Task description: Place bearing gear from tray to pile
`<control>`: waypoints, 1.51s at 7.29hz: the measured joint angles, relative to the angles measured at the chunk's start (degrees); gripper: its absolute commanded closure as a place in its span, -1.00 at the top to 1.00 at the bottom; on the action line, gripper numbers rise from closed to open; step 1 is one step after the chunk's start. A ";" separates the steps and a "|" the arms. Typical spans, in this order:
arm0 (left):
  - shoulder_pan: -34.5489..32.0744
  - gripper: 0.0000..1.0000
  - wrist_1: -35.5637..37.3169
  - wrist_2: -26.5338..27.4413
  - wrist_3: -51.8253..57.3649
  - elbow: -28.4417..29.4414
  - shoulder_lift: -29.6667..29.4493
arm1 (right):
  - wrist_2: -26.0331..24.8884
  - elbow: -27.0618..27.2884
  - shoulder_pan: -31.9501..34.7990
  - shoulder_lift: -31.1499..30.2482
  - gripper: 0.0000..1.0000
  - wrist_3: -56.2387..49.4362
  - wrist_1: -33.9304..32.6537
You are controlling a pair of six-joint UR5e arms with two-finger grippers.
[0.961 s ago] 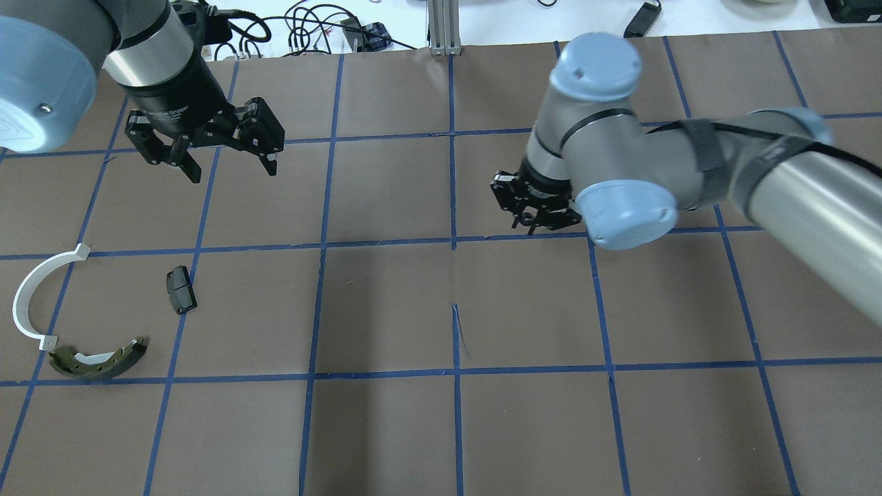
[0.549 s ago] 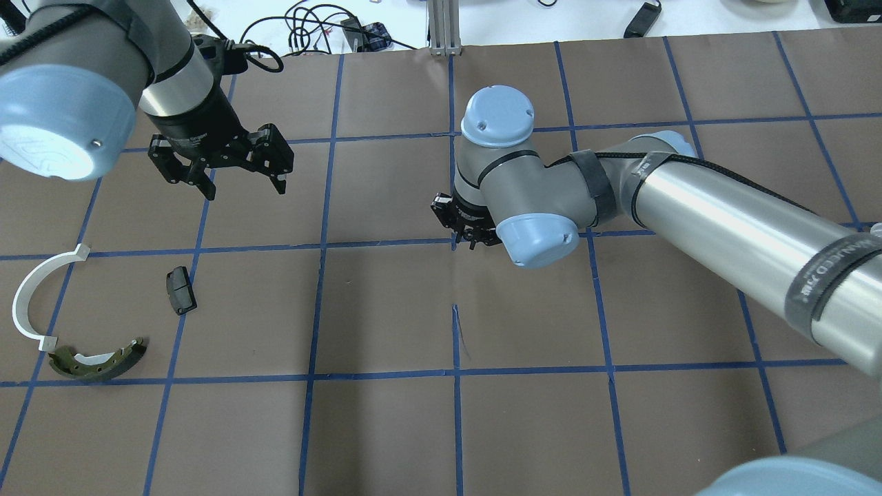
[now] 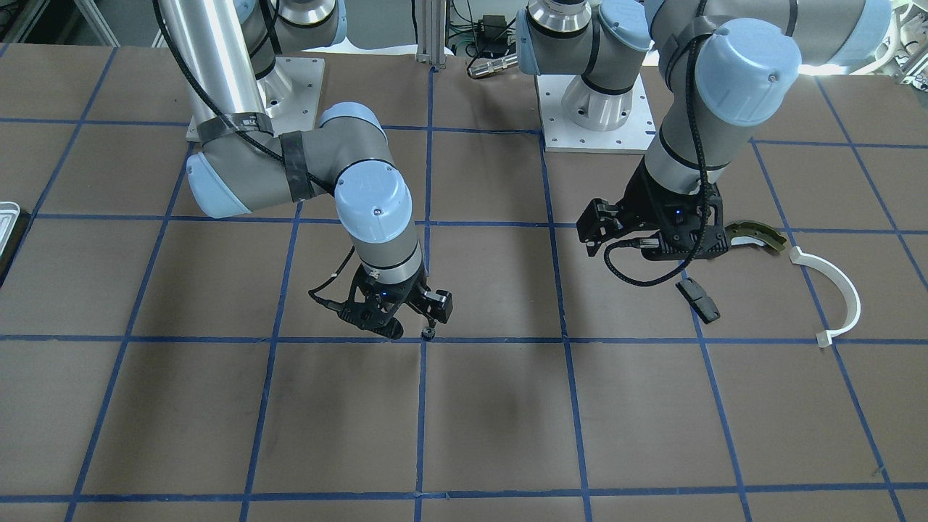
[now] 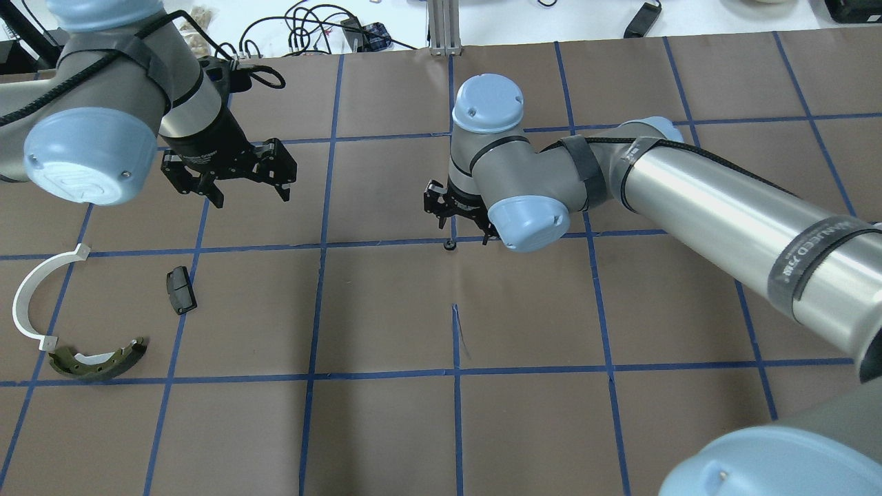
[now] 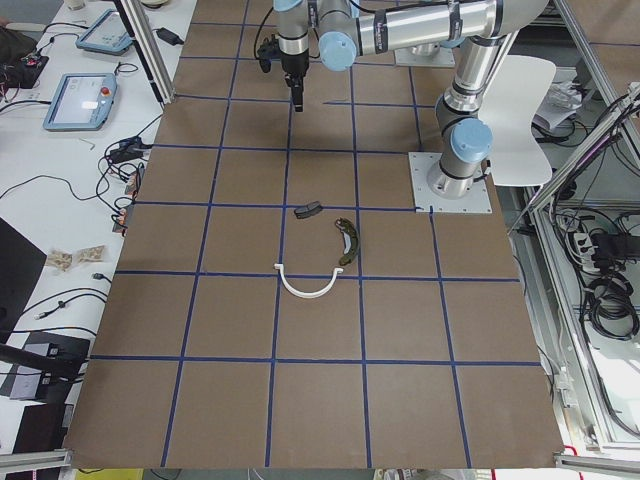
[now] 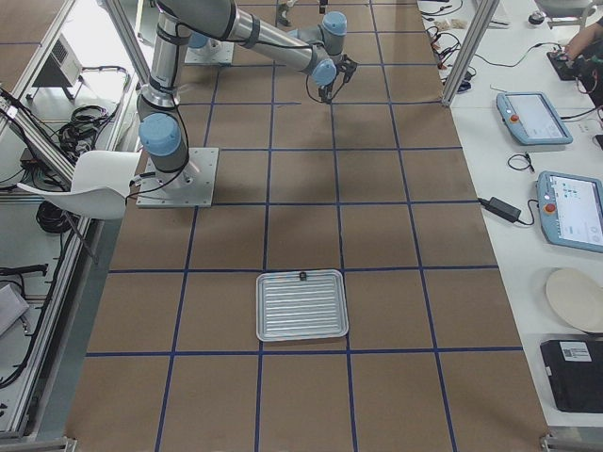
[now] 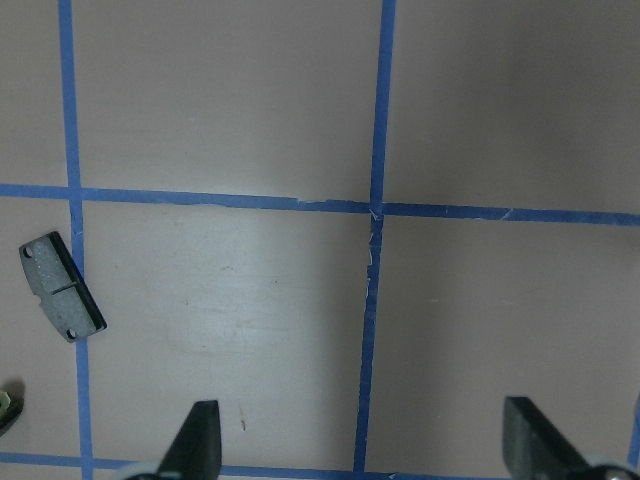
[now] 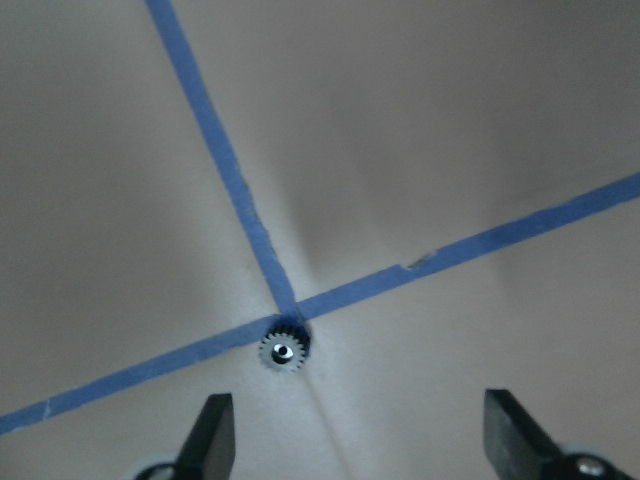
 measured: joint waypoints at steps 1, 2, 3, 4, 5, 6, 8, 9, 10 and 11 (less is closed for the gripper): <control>-0.83 1.00 0.04 -0.61 -1.55 0.98 -0.73 | -0.92 0.01 -3.36 -4.28 1.00 -6.29 5.55; -2.30 1.00 0.20 -1.73 -3.86 2.08 -1.92 | -1.91 0.10 -9.03 -9.80 1.00 -15.25 12.57; -4.11 1.00 0.66 -2.56 -5.44 3.09 -4.01 | -2.51 0.27 -16.18 -14.84 1.00 -25.87 19.16; -6.89 1.00 2.31 -2.82 -6.72 3.85 -6.68 | -3.26 0.40 -24.13 -18.52 1.00 -38.16 24.44; -10.49 1.00 5.05 -2.77 -8.70 4.49 -9.44 | -4.51 0.51 -32.56 -20.46 1.00 -51.54 27.46; -13.83 1.00 7.79 -2.74 -10.63 5.14 -12.27 | -5.56 0.66 -41.07 -21.08 1.00 -65.66 28.48; -19.39 1.00 13.24 -2.95 -12.03 5.77 -17.93 | -5.74 1.21 -56.65 -17.92 1.00 -94.37 26.15; -21.92 1.00 15.59 -2.95 -12.13 5.74 -20.68 | -5.41 1.22 -62.41 -14.40 1.00 -107.59 22.83; -23.56 1.00 18.12 -2.89 -12.22 5.61 -23.11 | -4.17 1.05 -66.84 -10.36 1.00 -119.49 19.07; -24.35 0.98 20.08 -2.71 -12.37 5.63 -25.13 | -1.57 0.85 -70.58 -6.15 0.92 -129.55 15.55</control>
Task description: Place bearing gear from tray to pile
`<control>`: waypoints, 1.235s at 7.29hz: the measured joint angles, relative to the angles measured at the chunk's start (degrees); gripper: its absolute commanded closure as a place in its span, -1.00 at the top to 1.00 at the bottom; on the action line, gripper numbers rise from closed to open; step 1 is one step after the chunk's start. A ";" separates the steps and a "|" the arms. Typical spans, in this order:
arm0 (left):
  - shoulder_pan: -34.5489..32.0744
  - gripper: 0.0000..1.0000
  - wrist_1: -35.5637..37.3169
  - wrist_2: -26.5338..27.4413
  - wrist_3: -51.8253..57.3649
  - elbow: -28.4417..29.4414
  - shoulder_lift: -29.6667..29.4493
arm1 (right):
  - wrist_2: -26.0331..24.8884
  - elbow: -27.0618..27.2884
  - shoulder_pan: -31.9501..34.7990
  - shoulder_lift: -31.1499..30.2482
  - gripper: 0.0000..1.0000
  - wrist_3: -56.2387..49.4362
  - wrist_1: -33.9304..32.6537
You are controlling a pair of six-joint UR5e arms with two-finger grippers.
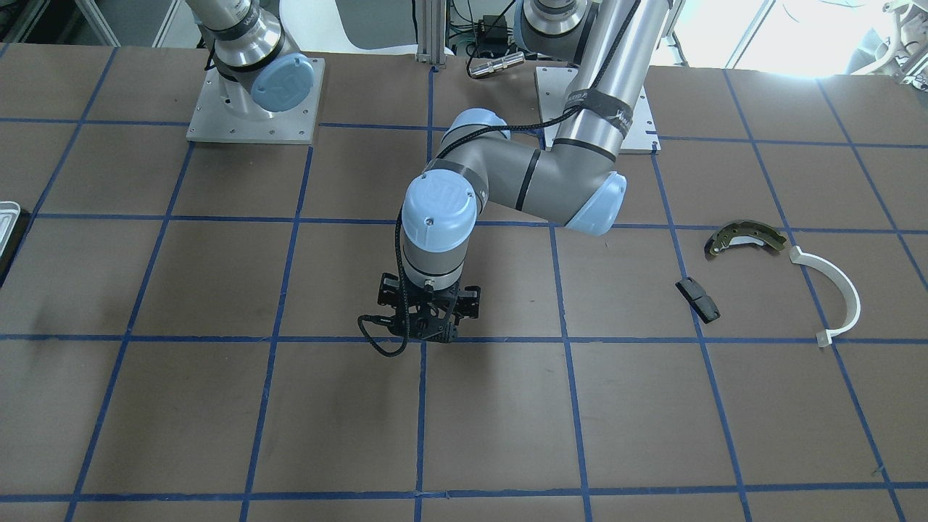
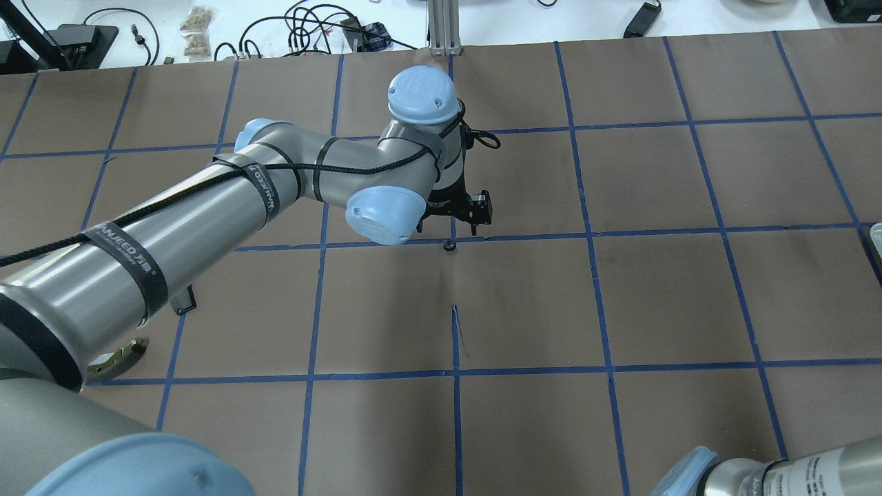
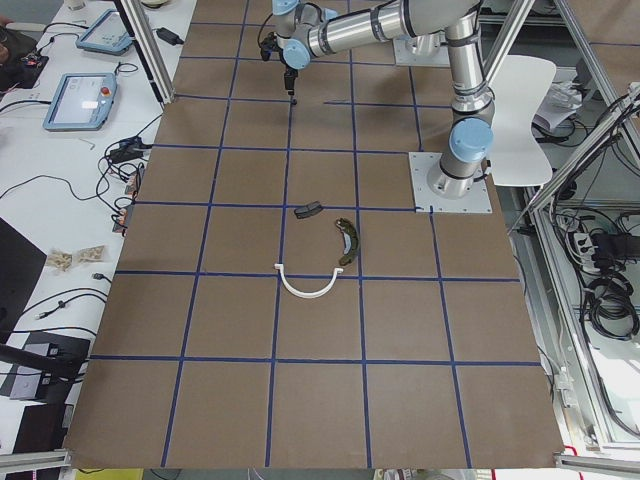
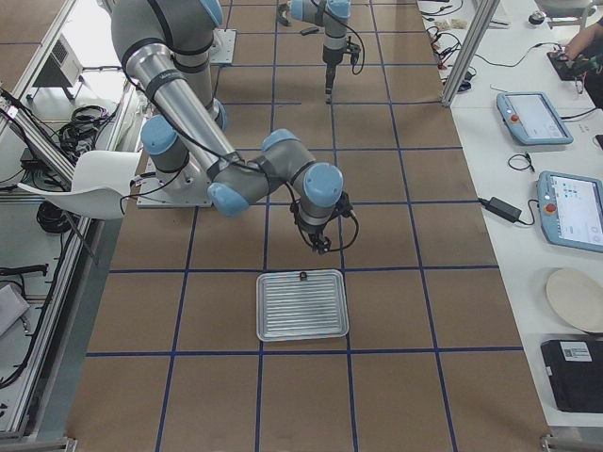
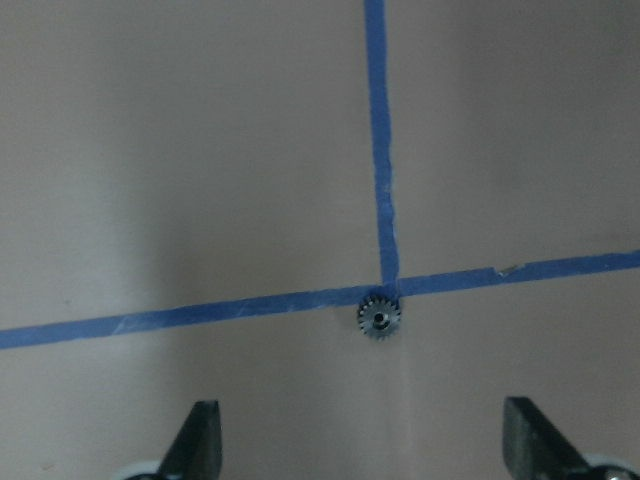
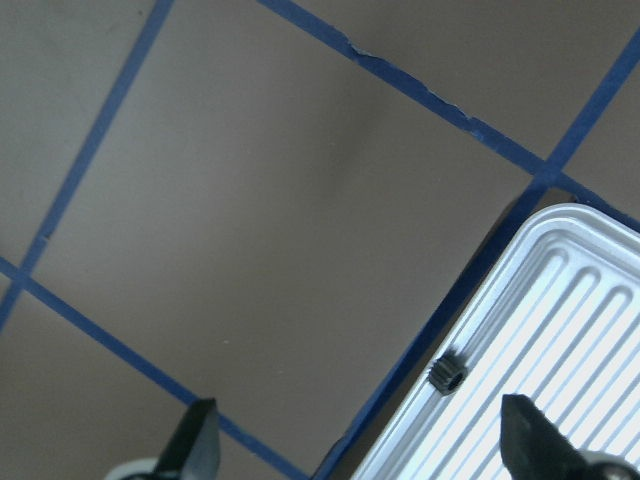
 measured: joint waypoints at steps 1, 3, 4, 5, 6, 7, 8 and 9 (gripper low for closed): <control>-0.47 0.94 1.00 0.26 -0.35 -0.07 -1.61 | 2.69 -0.25 -3.04 4.24 0.85 -8.67 -2.93; -0.74 0.70 2.00 0.37 -1.21 -0.12 -3.40 | 5.24 -0.80 -5.65 9.68 0.78 -21.30 -6.23; -0.71 0.35 2.84 0.34 -1.56 -0.22 -3.75 | 5.30 -0.69 -5.92 10.44 0.74 -25.85 -5.81; -0.63 -0.03 3.33 0.32 -1.88 -0.14 -3.97 | 5.09 -0.48 -6.00 10.57 0.67 -30.13 -4.80; -0.54 -0.28 3.52 0.34 -2.15 0.07 -4.18 | 5.13 -0.20 -6.02 10.53 0.59 -34.78 -4.19; -0.47 -0.40 3.55 0.39 -2.75 0.16 -4.34 | 5.31 -0.02 -6.04 10.60 0.57 -39.39 -4.19; -0.41 -0.55 3.54 0.45 -3.57 0.19 -4.44 | 5.40 0.01 -6.04 10.75 0.46 -43.49 -4.55; -0.37 -0.62 3.50 0.50 -4.05 0.26 -4.54 | 5.43 0.03 -6.04 10.86 0.14 -46.07 -4.71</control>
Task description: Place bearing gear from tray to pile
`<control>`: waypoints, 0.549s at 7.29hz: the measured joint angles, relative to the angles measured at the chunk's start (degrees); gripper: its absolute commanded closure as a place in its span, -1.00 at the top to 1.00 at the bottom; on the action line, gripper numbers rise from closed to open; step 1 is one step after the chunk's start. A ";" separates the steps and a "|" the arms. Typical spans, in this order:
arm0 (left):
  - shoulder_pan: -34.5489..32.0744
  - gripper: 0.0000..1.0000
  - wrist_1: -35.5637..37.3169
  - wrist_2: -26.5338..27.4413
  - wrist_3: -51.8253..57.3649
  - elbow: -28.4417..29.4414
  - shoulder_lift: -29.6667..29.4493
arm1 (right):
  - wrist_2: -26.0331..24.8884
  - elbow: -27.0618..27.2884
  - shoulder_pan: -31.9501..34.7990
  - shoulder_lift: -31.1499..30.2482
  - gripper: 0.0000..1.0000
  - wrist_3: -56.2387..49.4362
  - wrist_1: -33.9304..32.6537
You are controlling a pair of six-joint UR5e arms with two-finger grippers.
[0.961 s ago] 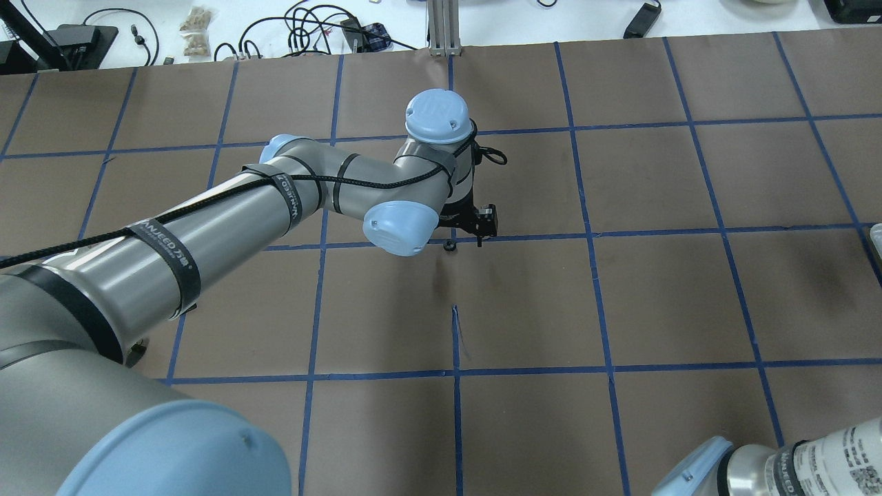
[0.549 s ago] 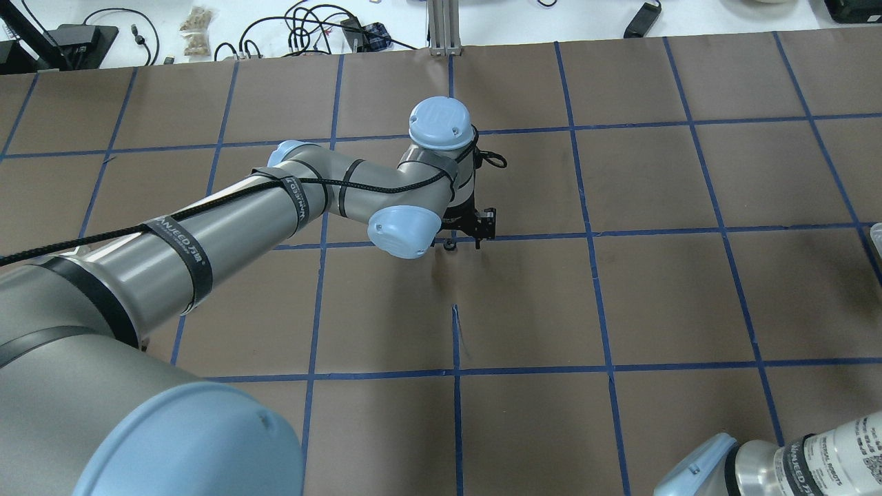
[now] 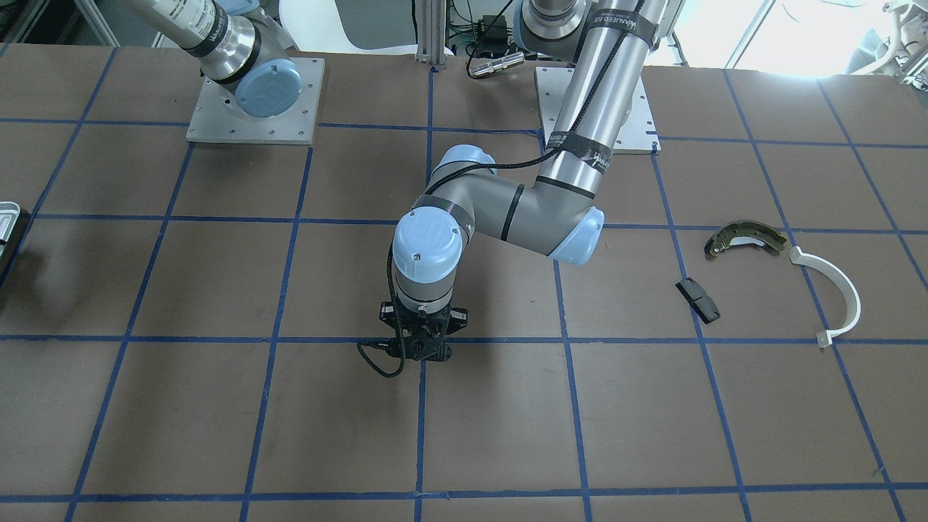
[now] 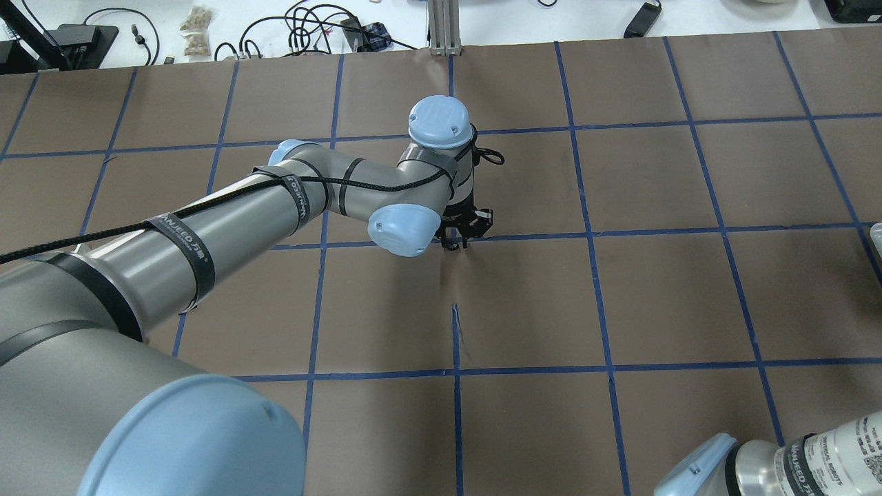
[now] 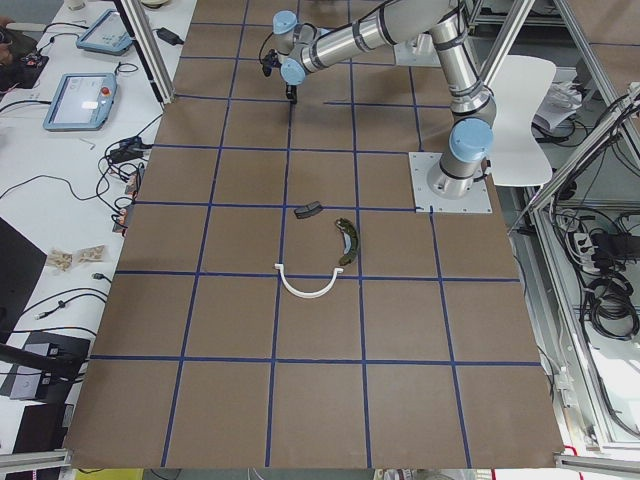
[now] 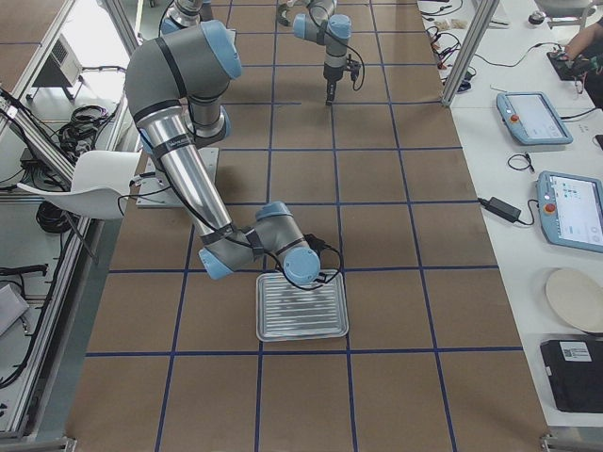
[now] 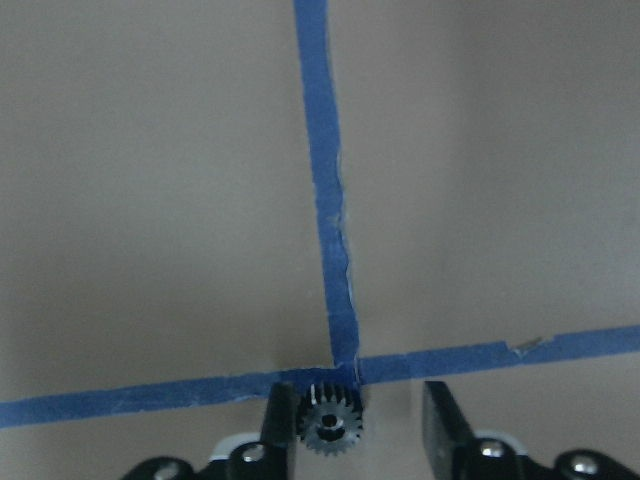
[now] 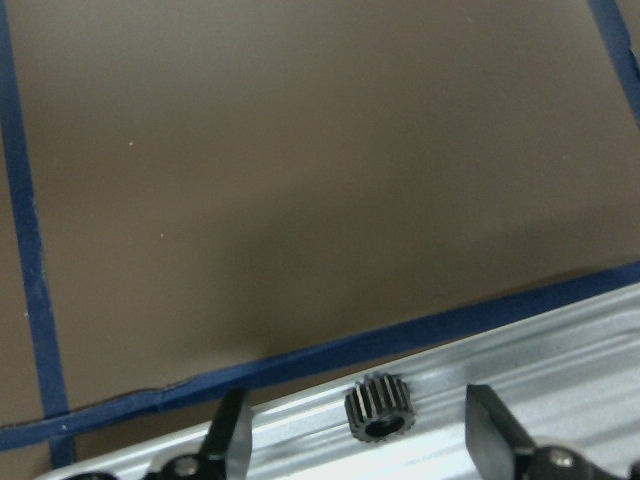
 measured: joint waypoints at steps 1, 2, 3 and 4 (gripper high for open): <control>0.12 -0.62 -0.09 0.04 -0.16 0.17 0.10 | 0.04 0.01 0.00 0.04 -0.09 -1.15 -0.03; 0.71 -0.62 -0.88 0.03 -0.06 0.82 0.68 | 0.08 -0.01 0.00 0.06 -0.22 -1.59 -0.07; 2.56 -0.63 -3.83 0.00 1.00 1.88 1.99 | 0.09 -0.08 -0.01 0.06 -0.49 -1.80 -0.10; 6.02 -0.69 -8.24 0.11 4.23 2.55 4.12 | 0.09 -0.15 -0.01 0.06 -0.74 -1.94 -0.12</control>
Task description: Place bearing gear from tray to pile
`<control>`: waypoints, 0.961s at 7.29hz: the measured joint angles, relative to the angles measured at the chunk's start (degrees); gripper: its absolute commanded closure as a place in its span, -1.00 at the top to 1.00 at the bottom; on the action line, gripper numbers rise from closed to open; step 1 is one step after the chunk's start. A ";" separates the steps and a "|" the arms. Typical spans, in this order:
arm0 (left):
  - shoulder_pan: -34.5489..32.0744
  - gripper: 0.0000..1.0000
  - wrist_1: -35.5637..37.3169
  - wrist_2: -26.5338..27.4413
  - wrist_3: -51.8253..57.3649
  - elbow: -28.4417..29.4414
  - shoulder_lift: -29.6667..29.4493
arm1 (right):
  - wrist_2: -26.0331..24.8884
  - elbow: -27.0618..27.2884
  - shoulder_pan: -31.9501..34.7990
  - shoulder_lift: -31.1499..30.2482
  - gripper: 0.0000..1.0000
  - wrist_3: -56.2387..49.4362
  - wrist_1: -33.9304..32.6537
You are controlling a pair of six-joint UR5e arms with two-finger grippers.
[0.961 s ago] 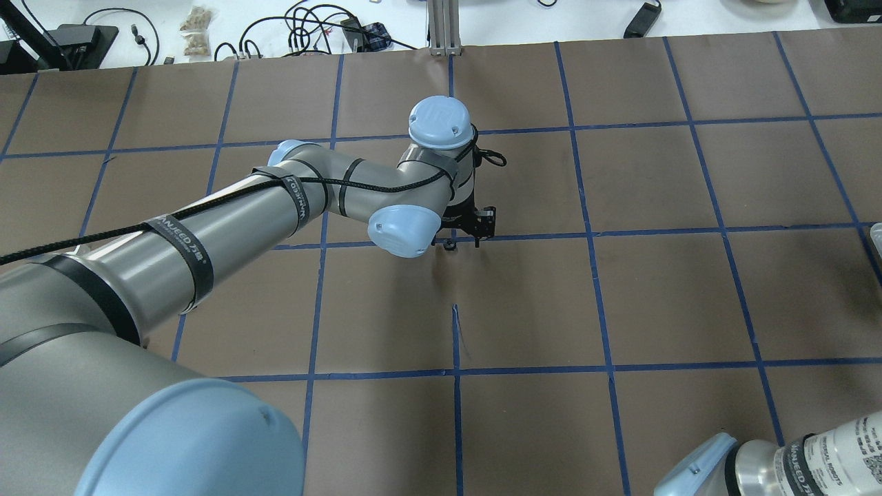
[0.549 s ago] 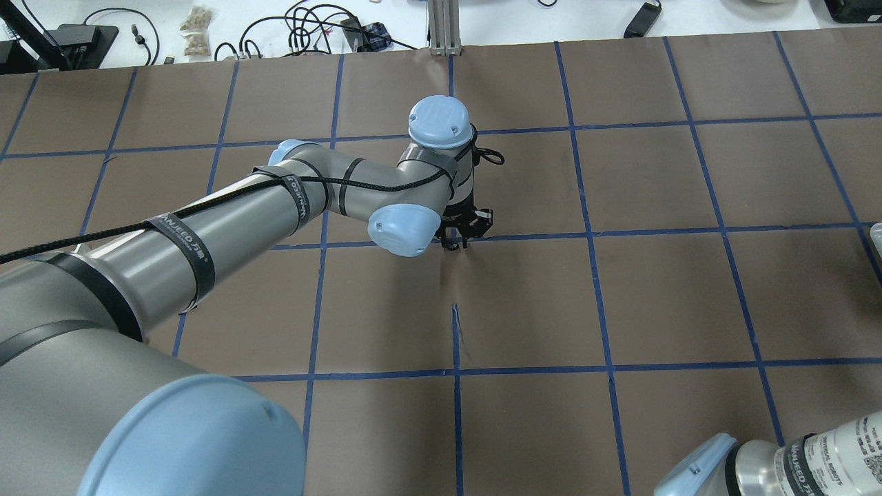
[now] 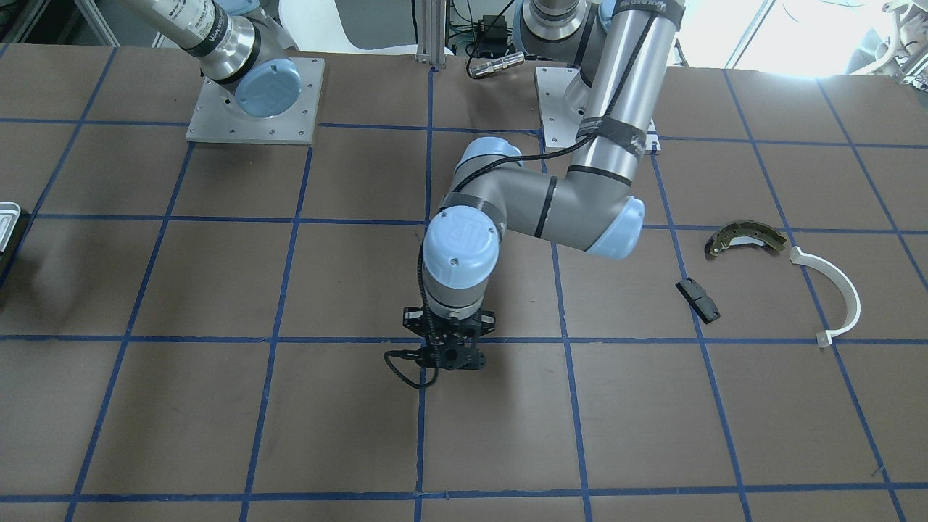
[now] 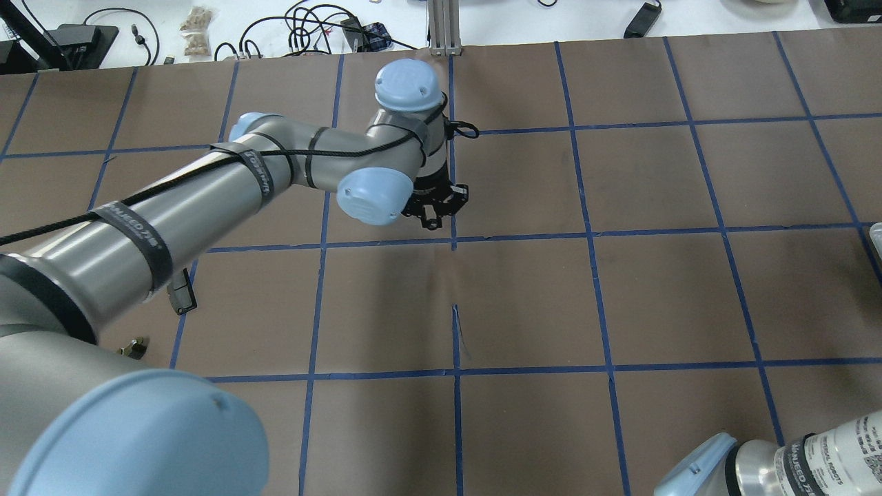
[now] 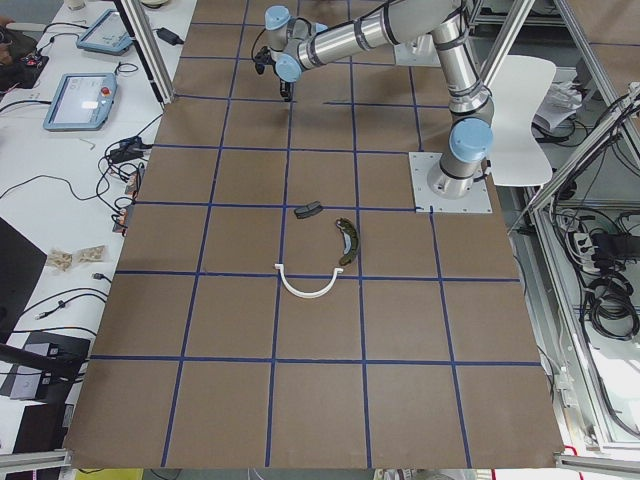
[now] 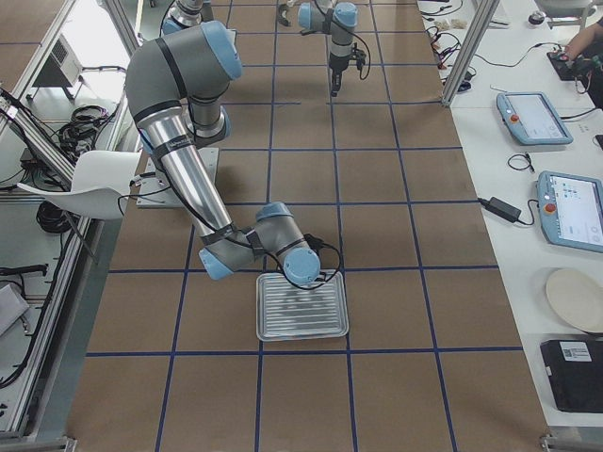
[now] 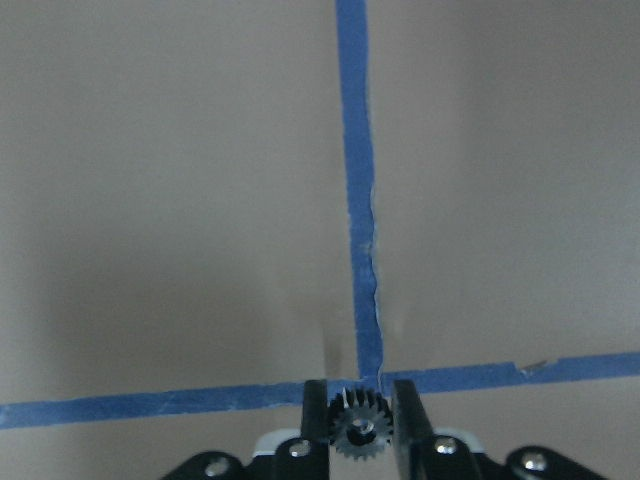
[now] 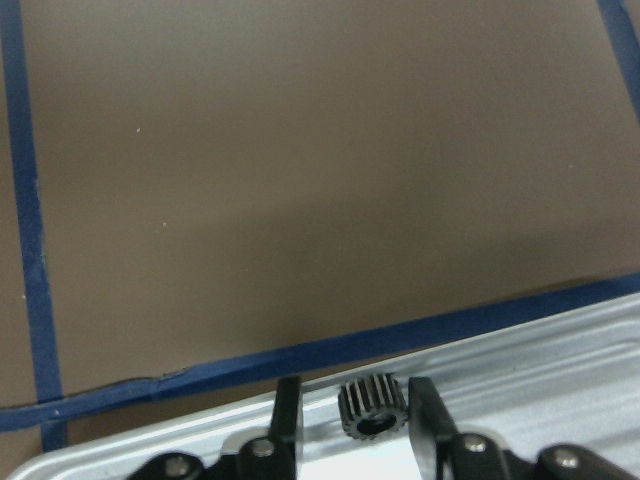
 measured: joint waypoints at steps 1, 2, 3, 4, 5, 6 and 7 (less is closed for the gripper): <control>4.65 -0.71 -3.92 1.18 5.90 -0.22 2.59 | -0.04 -0.11 0.00 -0.09 -0.82 0.09 -0.01; 10.29 -0.76 -6.40 4.18 14.37 -1.73 5.38 | -0.17 -0.26 0.05 -0.47 -0.83 0.51 0.03; 16.17 -0.80 -7.18 6.87 21.78 -4.32 7.94 | -0.30 -0.28 0.18 -1.36 -0.84 1.73 0.36; 21.93 -0.80 -6.88 8.08 26.39 -7.18 9.84 | -0.27 -0.17 0.55 -3.58 -0.89 5.61 2.13; 27.87 -0.80 -5.17 8.64 30.96 -10.10 11.04 | -0.19 -0.01 1.54 -7.24 -0.91 12.46 6.21; 33.11 -0.79 -2.11 8.85 36.24 -12.90 11.53 | -0.16 0.09 3.46 -11.02 -0.91 19.47 10.71; 37.72 -0.77 2.29 8.89 41.50 -16.07 11.39 | -0.17 0.17 6.72 -14.83 -0.92 27.47 15.15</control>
